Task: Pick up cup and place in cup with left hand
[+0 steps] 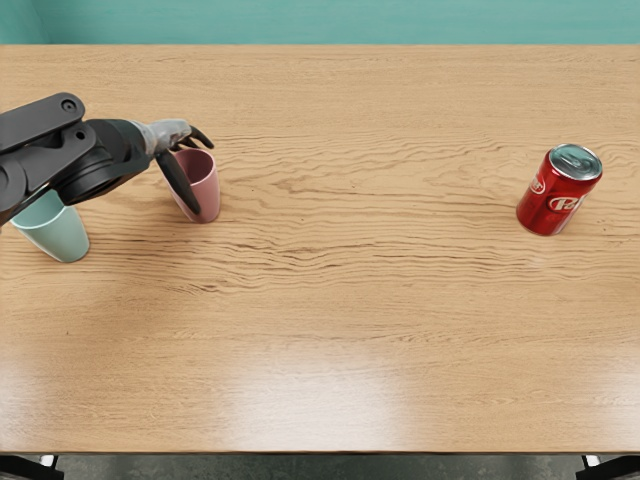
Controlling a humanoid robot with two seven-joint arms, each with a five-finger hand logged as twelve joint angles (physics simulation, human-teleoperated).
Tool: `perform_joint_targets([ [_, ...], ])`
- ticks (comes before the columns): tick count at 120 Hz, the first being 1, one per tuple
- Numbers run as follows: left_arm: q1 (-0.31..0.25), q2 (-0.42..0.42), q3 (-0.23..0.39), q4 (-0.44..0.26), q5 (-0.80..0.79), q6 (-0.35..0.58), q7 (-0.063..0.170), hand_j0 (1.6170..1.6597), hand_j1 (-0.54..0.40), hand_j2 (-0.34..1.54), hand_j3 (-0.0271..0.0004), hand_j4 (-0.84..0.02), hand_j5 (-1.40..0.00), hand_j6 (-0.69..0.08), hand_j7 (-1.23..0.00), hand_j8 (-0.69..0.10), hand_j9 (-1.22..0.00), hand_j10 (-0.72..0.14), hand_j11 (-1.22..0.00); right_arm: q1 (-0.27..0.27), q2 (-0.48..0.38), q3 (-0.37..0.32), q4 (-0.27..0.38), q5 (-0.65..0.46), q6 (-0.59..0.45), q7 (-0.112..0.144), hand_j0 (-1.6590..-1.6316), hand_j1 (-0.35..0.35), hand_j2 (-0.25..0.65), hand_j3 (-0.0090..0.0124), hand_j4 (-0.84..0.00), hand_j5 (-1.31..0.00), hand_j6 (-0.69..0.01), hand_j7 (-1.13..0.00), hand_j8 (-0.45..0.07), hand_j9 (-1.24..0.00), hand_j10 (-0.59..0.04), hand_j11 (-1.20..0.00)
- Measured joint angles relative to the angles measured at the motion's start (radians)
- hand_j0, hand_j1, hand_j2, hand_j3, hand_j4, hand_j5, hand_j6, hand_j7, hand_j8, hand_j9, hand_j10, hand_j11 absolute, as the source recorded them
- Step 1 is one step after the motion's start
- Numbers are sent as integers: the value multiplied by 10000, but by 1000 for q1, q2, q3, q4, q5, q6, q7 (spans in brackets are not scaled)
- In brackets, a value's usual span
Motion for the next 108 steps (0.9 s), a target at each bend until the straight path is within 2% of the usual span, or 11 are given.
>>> perform_joint_targets([
  [25,0,1,2,-1,-1,-4,0,16580,-494,690,0,-3366,-4336,-3397,-4338,-3370,-4337,-3360,-4336,0,0,0,0,0,0,0,-16581,-3489,-3,0,0,1,6,0,4,0,3,0],
  [32,1,0,2,-1,1,-5,0,16579,-735,809,0,-3669,-4581,-3716,-4626,-3267,-4647,-3619,-4644,0,0,0,0,0,0,0,-16581,-3489,-3,0,0,1,6,0,4,0,3,0],
  [53,1,-1,2,-3,2,-16,1,16555,-1270,1280,0,-4402,-5569,-2792,-5661,-2444,-5732,-4037,-5716,0,0,0,0,0,0,0,-16581,-3489,-3,0,0,1,6,0,4,0,2,0],
  [58,0,1,3,-4,1,-19,1,16554,-1356,1218,0,-4539,-5724,-2906,-5788,-2304,-5859,-3967,-5869,0,0,0,0,0,0,0,-16581,-3489,-3,0,0,1,6,0,5,0,3,0],
  [61,-4,3,3,-4,-2,-22,1,16549,-1180,1127,0,-4300,-5941,-2562,-5960,-2209,-5965,-3937,-5957,0,0,0,0,0,0,0,-16581,-3489,-3,0,0,1,6,0,4,0,3,0],
  [68,-21,15,3,-7,-7,-24,0,16544,-1185,1119,0,-4308,-6151,-2726,-6211,-2323,-6215,-3692,-6151,0,0,0,0,0,0,0,-16581,-3489,-3,0,0,1,6,0,4,0,3,0],
  [74,-28,25,2,-11,-8,-26,0,16542,-1567,1445,0,-4389,-6259,-2675,-6357,-2197,-6388,-3668,-6293,0,0,0,0,0,0,0,-16581,-3489,-3,0,0,1,7,0,5,0,3,0],
  [86,-50,91,1,-57,-11,-29,0,16524,-1640,1879,0,-4238,-6454,-2416,-6600,-2077,-6599,-3367,-6535,0,0,0,0,0,0,0,-16581,-3489,-3,0,-1,1,5,0,4,0,2,0],
  [95,-62,108,0,-91,-15,-30,0,16526,-1584,1875,0,-4220,-6533,-2601,-6624,-2038,-6632,-3396,-6595,0,0,0,0,0,0,0,-16581,-3489,-3,0,0,1,6,0,4,0,3,0],
  [108,-85,168,-1,-137,-19,-41,0,16527,-1707,1893,0,-4072,-6609,-2271,-6760,-1835,-6710,-3259,-6669,0,0,0,0,0,0,0,-16581,-3489,-3,0,0,1,6,0,5,0,3,0],
])
